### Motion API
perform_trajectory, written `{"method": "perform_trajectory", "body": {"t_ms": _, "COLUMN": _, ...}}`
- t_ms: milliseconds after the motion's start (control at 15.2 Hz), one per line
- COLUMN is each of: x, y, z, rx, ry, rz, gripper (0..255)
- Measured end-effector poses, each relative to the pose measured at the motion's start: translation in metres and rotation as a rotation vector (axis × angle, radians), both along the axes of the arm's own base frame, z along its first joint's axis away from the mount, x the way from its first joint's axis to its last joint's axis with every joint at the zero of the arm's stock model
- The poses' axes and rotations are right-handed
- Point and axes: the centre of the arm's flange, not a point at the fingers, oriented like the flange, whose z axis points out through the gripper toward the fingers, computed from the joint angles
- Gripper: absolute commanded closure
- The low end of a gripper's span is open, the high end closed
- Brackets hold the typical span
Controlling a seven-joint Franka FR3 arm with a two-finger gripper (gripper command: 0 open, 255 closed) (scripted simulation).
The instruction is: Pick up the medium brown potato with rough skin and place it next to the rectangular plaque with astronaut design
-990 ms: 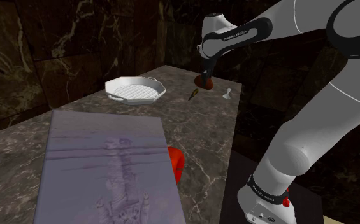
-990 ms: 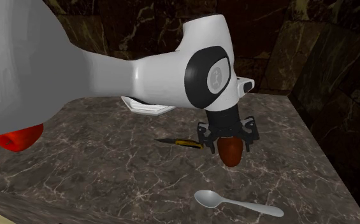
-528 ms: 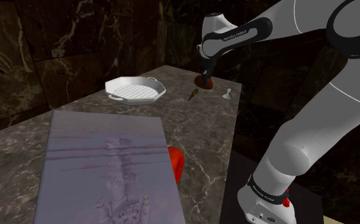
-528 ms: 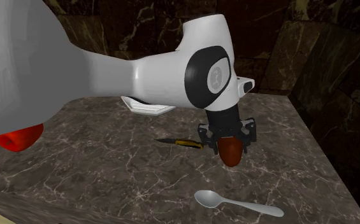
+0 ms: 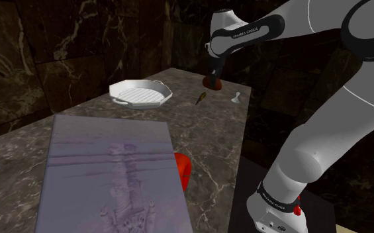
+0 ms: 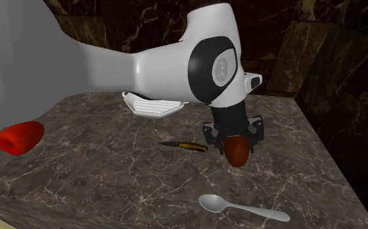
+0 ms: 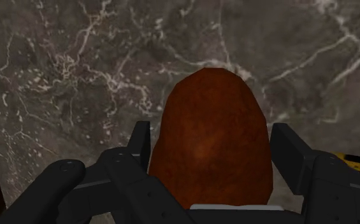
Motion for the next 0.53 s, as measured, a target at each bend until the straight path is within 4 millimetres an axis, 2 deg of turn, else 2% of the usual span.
{"method": "perform_trajectory", "body": {"t_ms": 528, "x": 0.000, "y": 0.001, "z": 0.042, "rx": 0.000, "ry": 0.000, "rz": 0.000, "gripper": 255}}
